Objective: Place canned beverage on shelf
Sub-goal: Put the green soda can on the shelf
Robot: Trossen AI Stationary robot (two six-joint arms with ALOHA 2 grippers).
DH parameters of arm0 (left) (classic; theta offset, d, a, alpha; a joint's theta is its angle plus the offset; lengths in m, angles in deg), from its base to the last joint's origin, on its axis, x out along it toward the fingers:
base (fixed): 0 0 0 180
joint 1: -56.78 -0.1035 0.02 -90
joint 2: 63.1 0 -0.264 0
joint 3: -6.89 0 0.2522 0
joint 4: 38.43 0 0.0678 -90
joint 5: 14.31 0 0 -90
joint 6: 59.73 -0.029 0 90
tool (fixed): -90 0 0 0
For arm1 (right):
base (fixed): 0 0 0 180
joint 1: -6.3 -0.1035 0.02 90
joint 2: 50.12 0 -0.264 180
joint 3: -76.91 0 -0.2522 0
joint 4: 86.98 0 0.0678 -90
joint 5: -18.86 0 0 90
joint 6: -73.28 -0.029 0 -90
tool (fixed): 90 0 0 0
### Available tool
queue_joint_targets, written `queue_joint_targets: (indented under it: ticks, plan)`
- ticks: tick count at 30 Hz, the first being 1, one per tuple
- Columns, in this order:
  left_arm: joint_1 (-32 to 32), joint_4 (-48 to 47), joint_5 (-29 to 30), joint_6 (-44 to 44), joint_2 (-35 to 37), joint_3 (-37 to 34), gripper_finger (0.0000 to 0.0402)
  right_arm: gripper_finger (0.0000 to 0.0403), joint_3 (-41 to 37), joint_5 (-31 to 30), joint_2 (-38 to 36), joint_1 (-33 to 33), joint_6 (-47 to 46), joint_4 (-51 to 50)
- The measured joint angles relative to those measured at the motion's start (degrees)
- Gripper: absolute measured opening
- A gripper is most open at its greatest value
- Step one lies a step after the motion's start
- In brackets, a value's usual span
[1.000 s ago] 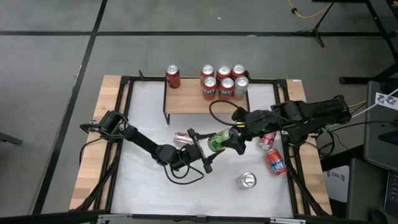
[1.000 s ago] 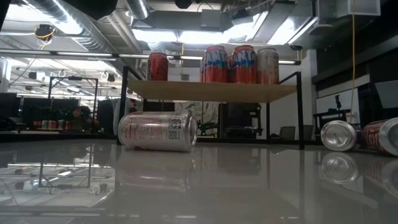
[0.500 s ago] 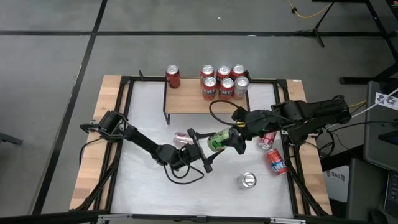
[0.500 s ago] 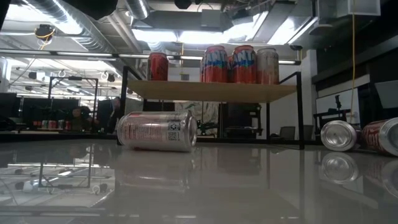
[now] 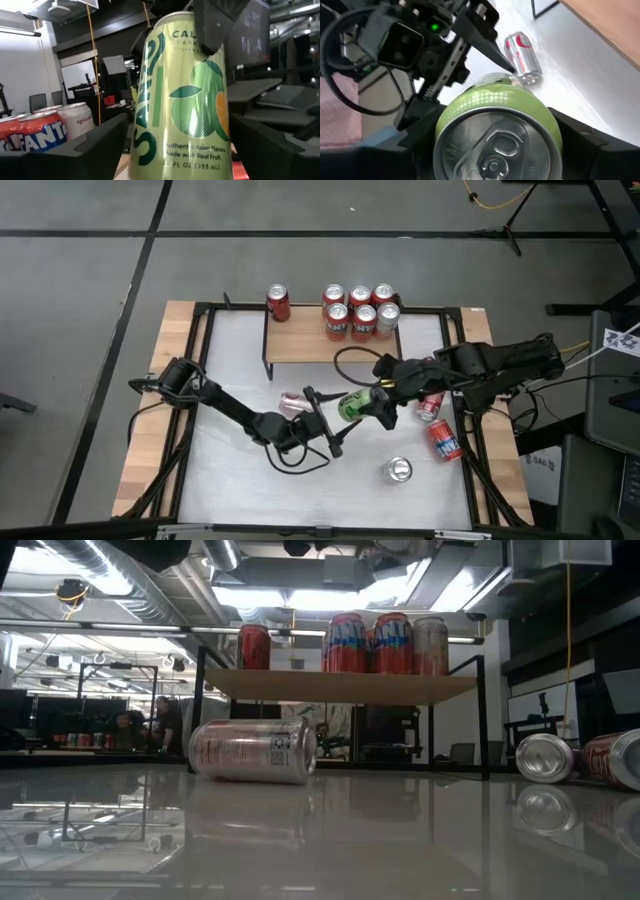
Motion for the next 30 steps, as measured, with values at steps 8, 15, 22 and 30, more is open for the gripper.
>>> queue_joint_targets:
  ticks: [8,15,22,30]
  plan:
    - [0.0,-6.0,0.6,0.3,0.1,0.0,0.0333,0.0290,0.0,0.0,0.0,4.2,4.4,-5.7]
    - [0.0,-14.2,0.6,0.3,0.1,0.0,0.0333,0.0288,0.0,3.2,0.0,10.4,12.8,-10.9]
    - [0.0,-18.2,0.5,0.3,0.1,0.0,0.0333,0.0293,0.0,3.1,0.0,16.6,24.0,-16.8]
    - [0.0,-18.3,0.1,2.6,0.1,0.0,0.0333,0.0297,0.0,3.1,0.0,24.6,36.5,-22.3]
